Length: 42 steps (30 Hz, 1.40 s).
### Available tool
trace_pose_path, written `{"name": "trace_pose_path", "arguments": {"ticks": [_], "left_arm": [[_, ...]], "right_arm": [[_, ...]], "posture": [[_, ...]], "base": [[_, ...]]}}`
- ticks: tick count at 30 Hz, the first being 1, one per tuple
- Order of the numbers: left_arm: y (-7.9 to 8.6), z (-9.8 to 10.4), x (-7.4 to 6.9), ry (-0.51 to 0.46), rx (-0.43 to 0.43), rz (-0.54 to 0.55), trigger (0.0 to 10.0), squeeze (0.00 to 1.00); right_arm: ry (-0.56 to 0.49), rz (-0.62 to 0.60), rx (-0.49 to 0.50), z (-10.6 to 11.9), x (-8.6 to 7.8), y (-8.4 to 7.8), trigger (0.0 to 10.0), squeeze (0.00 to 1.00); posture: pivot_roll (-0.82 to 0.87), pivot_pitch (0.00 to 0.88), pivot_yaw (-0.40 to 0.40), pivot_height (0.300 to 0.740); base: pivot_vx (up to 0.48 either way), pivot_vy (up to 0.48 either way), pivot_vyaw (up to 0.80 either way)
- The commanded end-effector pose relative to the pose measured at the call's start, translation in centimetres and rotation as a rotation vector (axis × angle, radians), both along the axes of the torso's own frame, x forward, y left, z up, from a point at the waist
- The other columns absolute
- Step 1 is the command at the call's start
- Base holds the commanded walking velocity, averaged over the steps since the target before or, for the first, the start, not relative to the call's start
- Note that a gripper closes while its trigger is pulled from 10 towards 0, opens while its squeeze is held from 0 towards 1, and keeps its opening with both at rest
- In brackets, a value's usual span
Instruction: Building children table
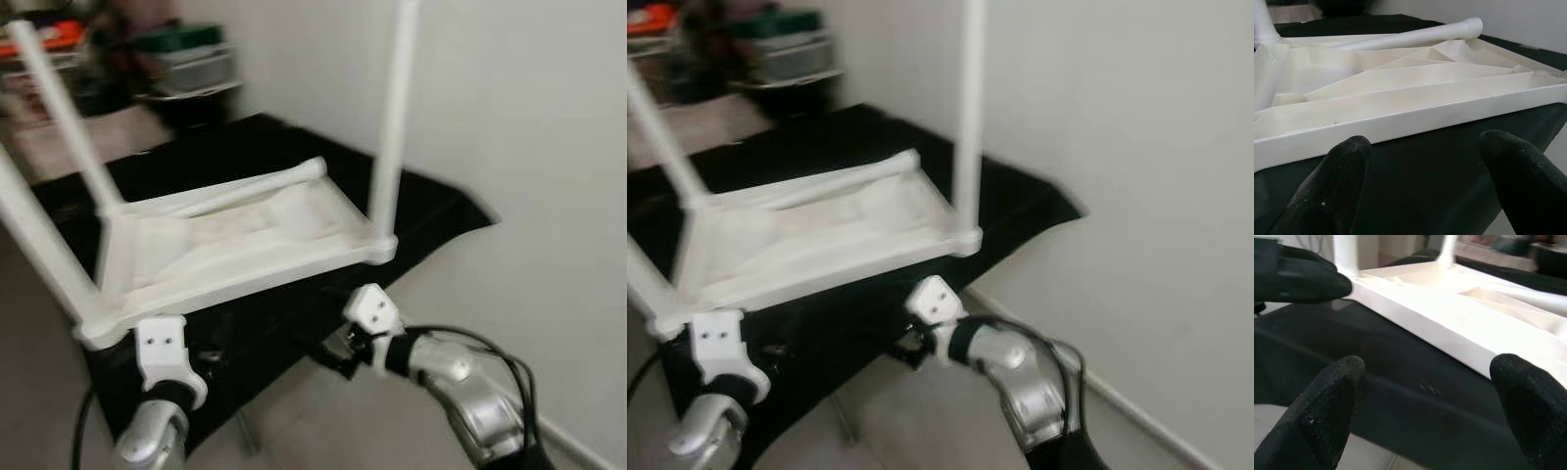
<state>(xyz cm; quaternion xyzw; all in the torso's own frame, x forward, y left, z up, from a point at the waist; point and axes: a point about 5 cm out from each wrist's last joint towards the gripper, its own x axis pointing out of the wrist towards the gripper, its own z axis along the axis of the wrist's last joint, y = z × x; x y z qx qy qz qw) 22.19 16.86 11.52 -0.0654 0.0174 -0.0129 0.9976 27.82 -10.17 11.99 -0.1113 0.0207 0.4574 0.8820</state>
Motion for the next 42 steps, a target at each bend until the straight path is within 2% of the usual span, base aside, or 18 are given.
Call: {"name": "trace_pose_path", "arguments": {"ticks": [1,16,22,26,39,42], "left_arm": [[0.4,-0.29,-0.1,0.017,0.018,0.016,10.0,0.0],[0.37,-0.23,-0.04,0.012,0.011,0.018,10.0,0.0],[0.4,-0.18,-0.04,0.007,0.006,0.017,10.0,0.0],[0.36,-0.16,-0.04,0.008,0.018,0.011,10.0,0.0],[0.28,-0.18,-0.03,0.009,0.016,0.002,10.0,0.0],[0.39,-0.15,-0.04,0.003,-0.002,0.016,10.0,0.0]], "right_arm": [[0.001,0.011,0.022,0.07,-0.06,0.43,10.0,0.0],[0.004,0.01,0.028,0.1,0.04,0.41,10.0,0.0],[0.012,0.006,0.059,0.21,0.08,0.41,10.0,0.0],[0.021,-0.005,0.084,0.31,0.16,0.32,10.0,0.0],[0.028,-0.008,0.088,0.31,0.21,0.29,10.0,0.0],[0.028,-0.007,0.087,0.31,0.21,0.28,10.0,0.0]], "posture": [[-0.02,0.0,0.014,0.74],[-0.02,0.0,0.013,0.74],[-0.02,0.0,0.013,0.74],[-0.02,0.0,0.014,0.74],[-0.03,0.0,0.016,0.74],[-0.03,0.0,0.016,0.74]], "base": [[0.0,0.0,0.8],[0.0,0.0,0.8],[0.0,0.0,0.79],[0.0,0.0,0.0],[0.0,-0.465,0.0],[0.0,0.0,0.0]]}}
